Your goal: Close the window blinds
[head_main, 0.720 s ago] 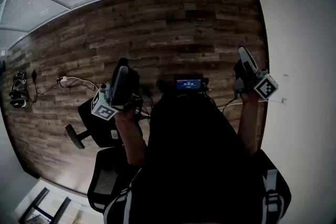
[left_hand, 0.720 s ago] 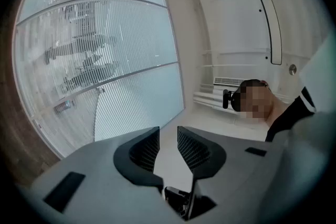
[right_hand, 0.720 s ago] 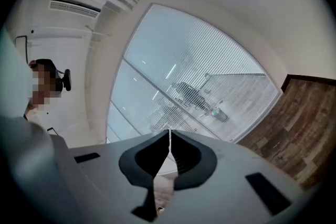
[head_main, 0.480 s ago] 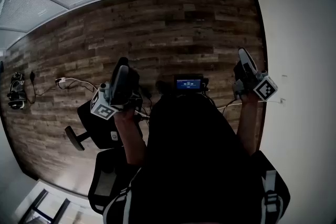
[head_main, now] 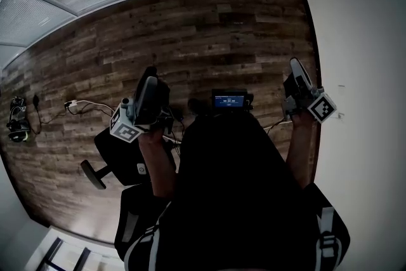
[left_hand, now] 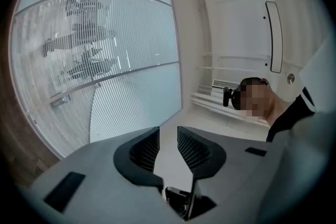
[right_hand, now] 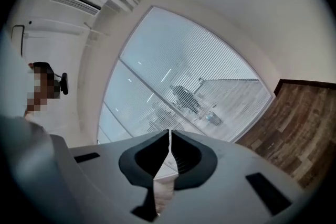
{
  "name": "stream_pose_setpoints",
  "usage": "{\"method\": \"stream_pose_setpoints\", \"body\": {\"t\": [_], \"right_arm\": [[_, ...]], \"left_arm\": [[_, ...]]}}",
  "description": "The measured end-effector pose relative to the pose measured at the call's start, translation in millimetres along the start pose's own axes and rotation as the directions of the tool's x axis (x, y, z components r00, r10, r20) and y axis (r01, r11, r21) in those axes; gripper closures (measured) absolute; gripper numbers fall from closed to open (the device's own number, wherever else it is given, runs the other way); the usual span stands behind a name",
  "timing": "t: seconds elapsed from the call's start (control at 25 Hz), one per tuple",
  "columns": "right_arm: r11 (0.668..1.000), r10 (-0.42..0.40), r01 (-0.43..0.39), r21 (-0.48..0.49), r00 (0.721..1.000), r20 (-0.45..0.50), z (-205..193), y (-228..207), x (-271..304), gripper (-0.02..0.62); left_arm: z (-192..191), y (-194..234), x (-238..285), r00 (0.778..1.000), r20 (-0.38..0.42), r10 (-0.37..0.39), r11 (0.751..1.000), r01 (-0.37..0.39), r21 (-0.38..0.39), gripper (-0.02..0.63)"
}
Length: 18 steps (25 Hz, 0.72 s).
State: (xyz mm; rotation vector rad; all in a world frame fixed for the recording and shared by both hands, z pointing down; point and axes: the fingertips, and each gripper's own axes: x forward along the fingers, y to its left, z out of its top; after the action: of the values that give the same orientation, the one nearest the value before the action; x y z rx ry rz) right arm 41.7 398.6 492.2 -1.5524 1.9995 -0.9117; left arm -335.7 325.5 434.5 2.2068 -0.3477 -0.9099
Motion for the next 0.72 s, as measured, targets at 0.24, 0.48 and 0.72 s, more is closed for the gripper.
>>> {"method": "stream_pose_setpoints", "body": {"t": [0.24,0.48,0.72], "right_arm": [[0.995,-0.097,0.097,0.027,0.995,0.003,-6.2,-12.2,-13.8,0.577],[0.993,-0.107,0.107,0.057,0.994,0.013,-4.5,-38.1,-0.3,0.577],[0.994,-0.023,0.020,0.108,1.000,0.020,19.9,-81.4,60.9,0.577]], "left_arm": [[-5.6,17.7,2.6,1.000,-0.014,0.006,0.998,-0.007,-0.055,0.491],[-6.6,44.9,19.4,0.999,-0.037,0.028,0.998,-0.031,-0.060,0.491],[-0.5,80.4,64.2,0.995,-0.043,0.085,0.996,-0.084,0.005,0.491]]}}
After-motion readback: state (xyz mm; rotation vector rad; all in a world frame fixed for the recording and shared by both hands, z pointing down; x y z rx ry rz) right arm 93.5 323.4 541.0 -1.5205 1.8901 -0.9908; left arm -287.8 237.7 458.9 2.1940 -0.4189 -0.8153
